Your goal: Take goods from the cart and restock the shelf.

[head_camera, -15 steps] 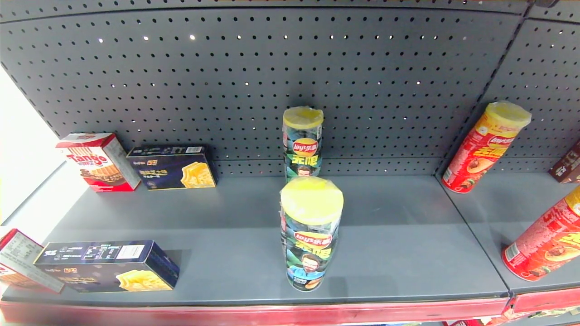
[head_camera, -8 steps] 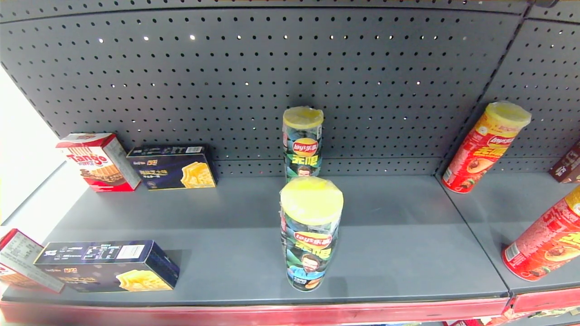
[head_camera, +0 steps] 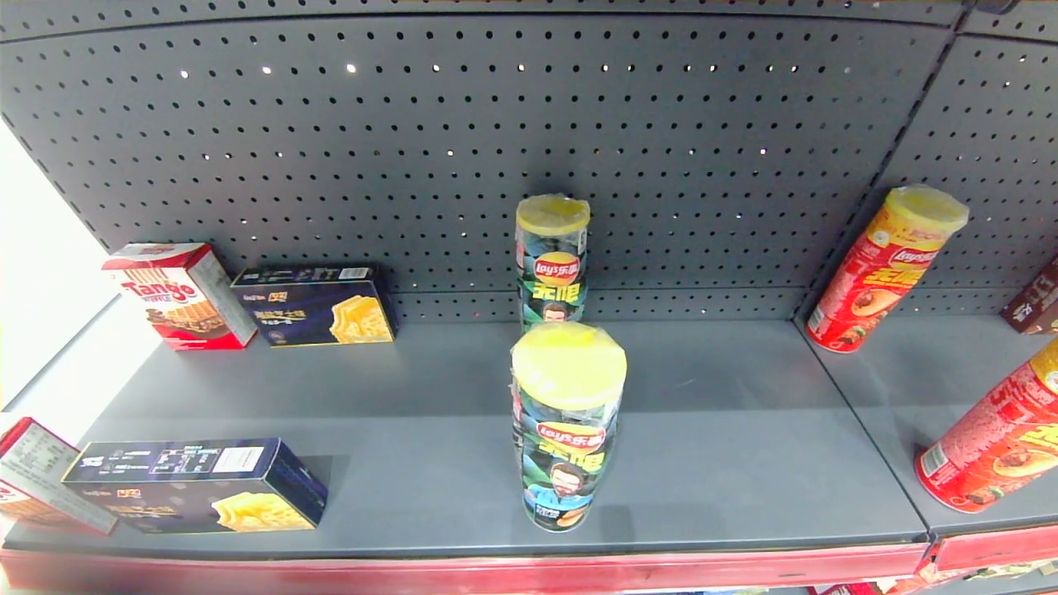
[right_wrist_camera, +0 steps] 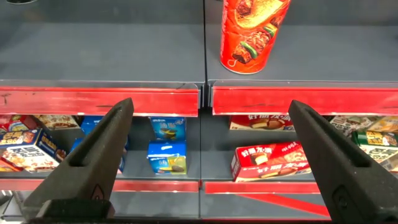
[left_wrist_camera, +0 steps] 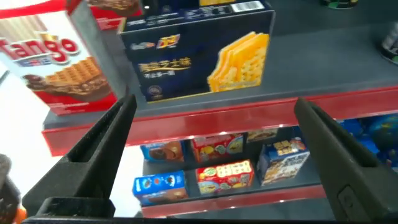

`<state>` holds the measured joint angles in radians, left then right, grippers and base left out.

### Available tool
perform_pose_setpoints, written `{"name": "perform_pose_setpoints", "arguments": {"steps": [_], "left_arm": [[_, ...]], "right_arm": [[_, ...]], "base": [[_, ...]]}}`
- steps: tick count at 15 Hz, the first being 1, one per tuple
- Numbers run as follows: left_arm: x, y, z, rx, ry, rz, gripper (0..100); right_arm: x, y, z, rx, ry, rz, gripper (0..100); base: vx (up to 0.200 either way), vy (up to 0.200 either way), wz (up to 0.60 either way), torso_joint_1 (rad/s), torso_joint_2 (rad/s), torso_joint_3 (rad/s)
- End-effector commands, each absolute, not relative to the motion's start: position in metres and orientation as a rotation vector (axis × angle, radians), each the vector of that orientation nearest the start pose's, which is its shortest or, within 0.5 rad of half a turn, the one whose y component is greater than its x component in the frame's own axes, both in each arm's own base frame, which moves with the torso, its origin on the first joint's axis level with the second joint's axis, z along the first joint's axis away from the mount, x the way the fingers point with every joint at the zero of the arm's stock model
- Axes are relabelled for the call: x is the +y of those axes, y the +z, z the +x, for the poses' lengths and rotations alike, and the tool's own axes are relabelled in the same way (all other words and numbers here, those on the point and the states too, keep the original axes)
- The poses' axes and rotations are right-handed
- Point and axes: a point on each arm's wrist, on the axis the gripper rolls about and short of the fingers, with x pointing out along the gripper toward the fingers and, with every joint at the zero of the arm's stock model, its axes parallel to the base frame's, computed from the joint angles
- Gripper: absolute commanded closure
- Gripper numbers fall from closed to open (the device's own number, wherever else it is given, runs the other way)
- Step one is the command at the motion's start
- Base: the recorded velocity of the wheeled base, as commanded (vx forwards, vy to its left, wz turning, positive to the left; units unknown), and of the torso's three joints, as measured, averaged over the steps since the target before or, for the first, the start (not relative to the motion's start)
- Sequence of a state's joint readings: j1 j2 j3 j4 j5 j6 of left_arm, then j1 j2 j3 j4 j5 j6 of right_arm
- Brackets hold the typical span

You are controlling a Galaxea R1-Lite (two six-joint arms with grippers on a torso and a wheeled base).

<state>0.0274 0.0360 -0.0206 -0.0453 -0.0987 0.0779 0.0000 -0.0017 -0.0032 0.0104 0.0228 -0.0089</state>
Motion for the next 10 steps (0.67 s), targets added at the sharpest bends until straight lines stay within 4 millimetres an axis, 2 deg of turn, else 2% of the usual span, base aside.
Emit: {"name": "perform_pose_setpoints", "arguments": {"steps": [1, 3, 4, 5, 7, 8, 10], "left_arm": [[-0.0046, 0.0841, -0.0166, 0.006, -0.103, 0.068, 0], [-0.0028, 0.0832, -0.0207, -0.04, -0.122, 0.036, 0], [0.0002, 0.083, -0.022, -0.058, 0.017, 0.02, 0], [0.0008, 0.083, -0.0218, -0.055, 0.044, 0.022, 0], [0.0007, 0.083, -0.0221, -0.058, 0.037, 0.022, 0], [-0.0015, 0.083, -0.0221, -0.059, -0.059, 0.034, 0], [-0.0018, 0.0828, -0.0221, -0.056, -0.072, -0.009, 0]], "right_arm": [[0.0005, 0.0752, -0.023, 0.008, 0.023, -0.009, 0], [0.0005, 0.0752, -0.023, 0.008, 0.023, -0.009, 0], [0.0005, 0.0752, -0.023, 0.008, 0.023, -0.009, 0], [0.0005, 0.0752, -0.023, 0.008, 0.023, -0.009, 0], [0.0005, 0.0752, -0.023, 0.008, 0.023, -0.009, 0], [0.0005, 0.0752, -0.023, 0.008, 0.023, -0.009, 0], [0.0005, 0.0752, -0.023, 0.008, 0.023, -0.009, 0]], "base": [[0.0, 0.0, 0.0, 0.0, 0.0, 0.0], [0.0, 0.0, 0.0, 0.0, 0.0, 0.0], [0.0, 0.0, 0.0, 0.0, 0.0, 0.0], [0.0, 0.0, 0.0, 0.0, 0.0, 0.0], [0.0, 0.0, 0.0, 0.0, 0.0, 0.0], [0.0, 0.0, 0.0, 0.0, 0.0, 0.0], [0.0, 0.0, 0.0, 0.0, 0.0, 0.0]]}}
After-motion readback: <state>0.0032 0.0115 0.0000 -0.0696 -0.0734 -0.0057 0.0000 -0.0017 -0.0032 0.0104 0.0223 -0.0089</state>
